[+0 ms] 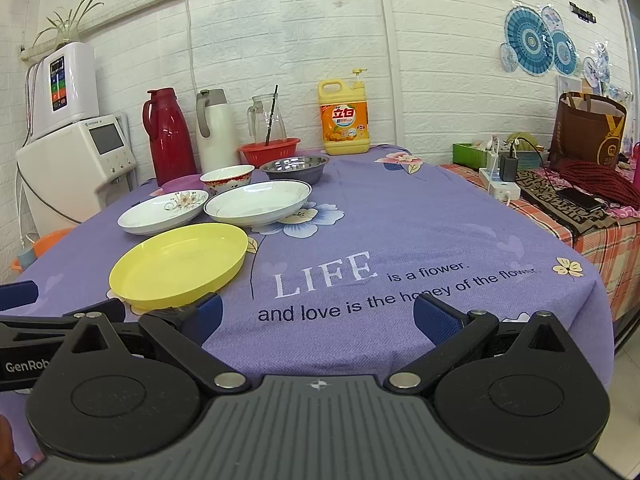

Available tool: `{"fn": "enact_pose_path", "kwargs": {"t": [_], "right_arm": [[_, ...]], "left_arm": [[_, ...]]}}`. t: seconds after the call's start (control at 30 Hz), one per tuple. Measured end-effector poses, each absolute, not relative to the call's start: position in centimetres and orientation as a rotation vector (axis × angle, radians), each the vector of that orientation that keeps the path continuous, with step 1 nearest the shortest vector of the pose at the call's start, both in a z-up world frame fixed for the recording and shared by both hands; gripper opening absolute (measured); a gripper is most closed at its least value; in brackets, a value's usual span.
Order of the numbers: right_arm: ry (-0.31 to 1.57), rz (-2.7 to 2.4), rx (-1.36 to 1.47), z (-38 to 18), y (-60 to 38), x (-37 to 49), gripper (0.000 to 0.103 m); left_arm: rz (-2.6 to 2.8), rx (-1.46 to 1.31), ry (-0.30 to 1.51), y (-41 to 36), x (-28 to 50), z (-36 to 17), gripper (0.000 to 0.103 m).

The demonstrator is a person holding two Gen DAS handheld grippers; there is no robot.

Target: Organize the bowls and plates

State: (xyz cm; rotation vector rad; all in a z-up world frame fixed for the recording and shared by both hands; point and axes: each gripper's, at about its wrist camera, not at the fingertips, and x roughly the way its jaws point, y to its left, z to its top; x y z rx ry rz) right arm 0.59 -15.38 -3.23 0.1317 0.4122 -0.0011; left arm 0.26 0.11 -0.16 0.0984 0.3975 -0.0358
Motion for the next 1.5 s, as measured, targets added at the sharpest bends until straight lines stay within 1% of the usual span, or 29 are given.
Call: {"fn": "enact_pose_path", "kwargs": {"t": [1.3, 1.5], "right_arm": [[0.425, 0.008, 0.122, -3.5, -15.0, 0.6, 0.103], [0.417, 0.016, 0.113, -3.2, -14.8, 1.1, 0.103]], "left_arm": [[-0.032, 0.090, 0.409, 0.5, 0.4, -0.4, 0.103], [-0.074, 0.060, 0.398, 1.6, 1.0, 0.6, 0.103]]}}
